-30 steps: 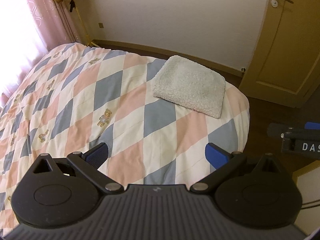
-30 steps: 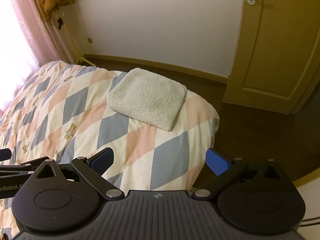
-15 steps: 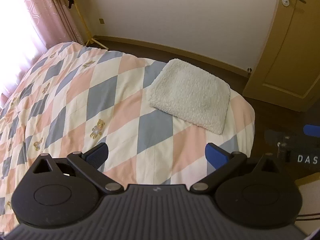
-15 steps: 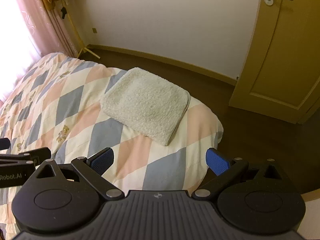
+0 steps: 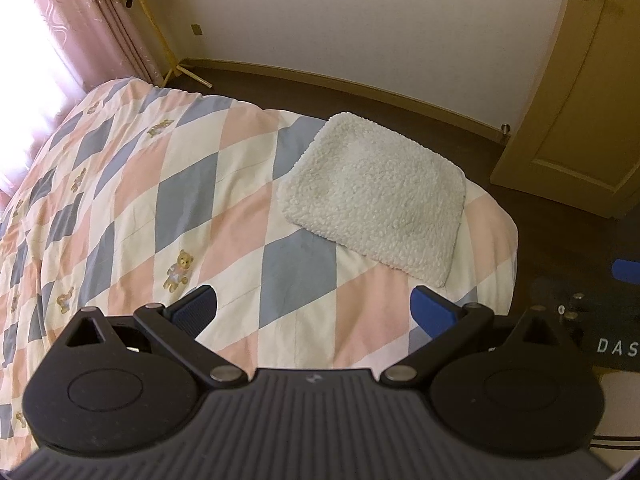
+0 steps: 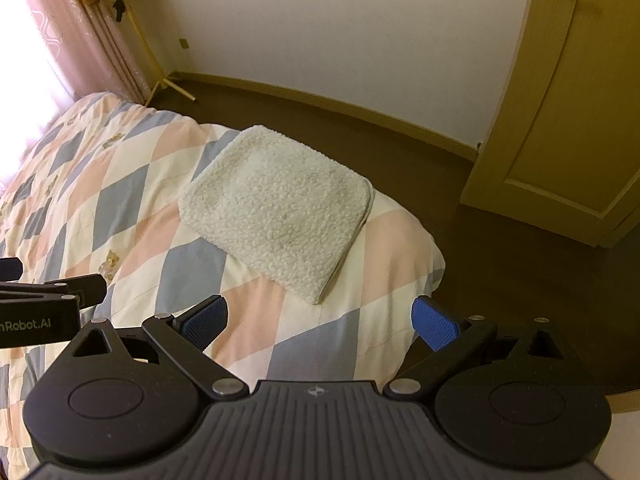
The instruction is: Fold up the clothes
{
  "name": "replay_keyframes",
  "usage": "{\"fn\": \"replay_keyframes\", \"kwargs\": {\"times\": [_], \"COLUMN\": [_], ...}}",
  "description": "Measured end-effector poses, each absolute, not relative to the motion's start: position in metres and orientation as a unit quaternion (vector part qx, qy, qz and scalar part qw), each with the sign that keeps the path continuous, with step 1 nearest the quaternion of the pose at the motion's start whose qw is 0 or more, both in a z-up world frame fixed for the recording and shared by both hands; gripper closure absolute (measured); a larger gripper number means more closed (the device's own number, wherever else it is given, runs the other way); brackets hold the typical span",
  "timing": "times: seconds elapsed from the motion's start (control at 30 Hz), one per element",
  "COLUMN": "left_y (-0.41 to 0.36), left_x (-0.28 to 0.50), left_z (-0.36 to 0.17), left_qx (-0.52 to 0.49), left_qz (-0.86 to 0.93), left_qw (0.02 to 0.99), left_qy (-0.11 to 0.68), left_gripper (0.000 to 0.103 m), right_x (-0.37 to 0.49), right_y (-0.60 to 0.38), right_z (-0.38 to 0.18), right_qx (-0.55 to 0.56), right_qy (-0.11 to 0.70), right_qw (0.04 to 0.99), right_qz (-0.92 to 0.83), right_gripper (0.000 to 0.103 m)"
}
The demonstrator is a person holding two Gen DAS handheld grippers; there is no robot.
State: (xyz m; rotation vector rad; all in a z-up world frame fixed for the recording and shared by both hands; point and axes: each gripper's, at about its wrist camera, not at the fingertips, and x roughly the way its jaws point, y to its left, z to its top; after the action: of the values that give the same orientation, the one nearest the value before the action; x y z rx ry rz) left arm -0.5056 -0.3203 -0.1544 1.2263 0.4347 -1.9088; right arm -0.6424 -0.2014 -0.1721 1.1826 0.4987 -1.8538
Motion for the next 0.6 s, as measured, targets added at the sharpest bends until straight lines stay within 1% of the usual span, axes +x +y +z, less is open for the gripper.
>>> {"fn": "replay_keyframes", "kwargs": {"times": [0.6], "left_y": [-0.346], "left_x": [-0.550], "left_z": [-0.175], "left_qx": [0.499], "left_qz": [-0.749], "left_qw": [0.400], "left_qy": [0.174], "left_gripper": [0.001], "right_x": [-0.681], "right_y": [-0.227], "right_z": [-0.188], "right_qx": [0.486], "right_qy": [0.219], "right_qw": [0.420], "right_qz": [-0.734], "right_gripper": [0.002]}}
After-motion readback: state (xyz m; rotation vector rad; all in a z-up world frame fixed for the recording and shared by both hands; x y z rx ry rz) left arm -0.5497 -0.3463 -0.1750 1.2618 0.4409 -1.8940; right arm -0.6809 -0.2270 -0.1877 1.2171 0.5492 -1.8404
